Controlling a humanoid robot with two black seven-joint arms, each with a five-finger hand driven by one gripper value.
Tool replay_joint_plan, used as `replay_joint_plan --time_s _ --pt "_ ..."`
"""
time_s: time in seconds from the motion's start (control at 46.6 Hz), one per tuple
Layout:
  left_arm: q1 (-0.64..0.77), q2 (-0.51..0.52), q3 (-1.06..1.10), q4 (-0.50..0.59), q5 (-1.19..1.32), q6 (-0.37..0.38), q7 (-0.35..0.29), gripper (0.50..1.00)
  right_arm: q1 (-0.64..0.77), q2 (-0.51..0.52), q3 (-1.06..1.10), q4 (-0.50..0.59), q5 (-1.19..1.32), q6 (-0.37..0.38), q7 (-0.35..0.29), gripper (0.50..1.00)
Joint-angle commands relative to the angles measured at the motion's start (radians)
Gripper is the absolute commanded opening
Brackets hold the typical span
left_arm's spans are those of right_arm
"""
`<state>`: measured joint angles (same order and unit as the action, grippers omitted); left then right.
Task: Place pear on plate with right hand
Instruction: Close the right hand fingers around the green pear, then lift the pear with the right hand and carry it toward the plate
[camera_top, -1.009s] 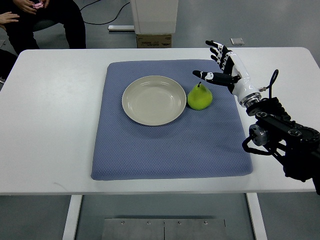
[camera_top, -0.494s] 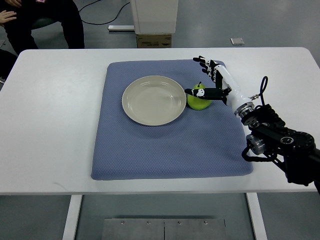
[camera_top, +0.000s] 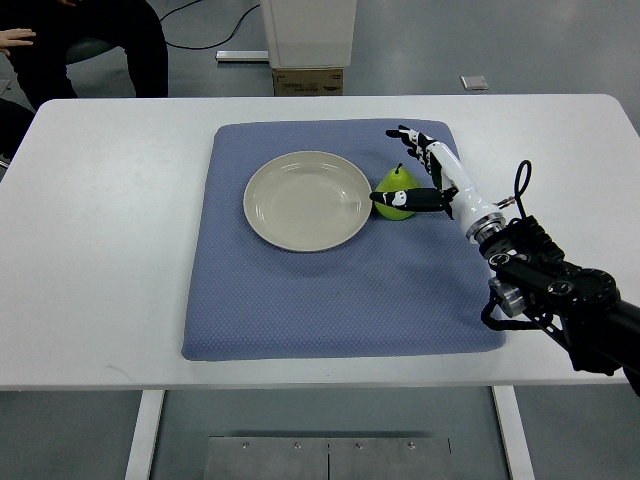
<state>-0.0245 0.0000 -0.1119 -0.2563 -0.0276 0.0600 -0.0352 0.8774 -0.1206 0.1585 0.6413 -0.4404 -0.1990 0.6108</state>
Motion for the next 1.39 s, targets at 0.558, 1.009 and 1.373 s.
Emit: replay_joint_plan --time_s 0.558,1.009,1.373 --pt "0.0 0.0 0.0 0.0 0.0 0.0 0.0 1.0 -0.02 0.032 -0.033 -0.065 0.0 0.0 0.0 0.977" --pt "0.0 0.0 0.0 0.0 0.0 0.0 0.0 1.0 -0.034 0.042 -0.043 -0.098 0.0 0.001 0.0 0.866" --pt "0.0 0.0 0.0 0.0 0.0 0.001 0.0 1.0 -0.028 0.049 -0.04 -0.103 0.003 0.001 0.0 0.5"
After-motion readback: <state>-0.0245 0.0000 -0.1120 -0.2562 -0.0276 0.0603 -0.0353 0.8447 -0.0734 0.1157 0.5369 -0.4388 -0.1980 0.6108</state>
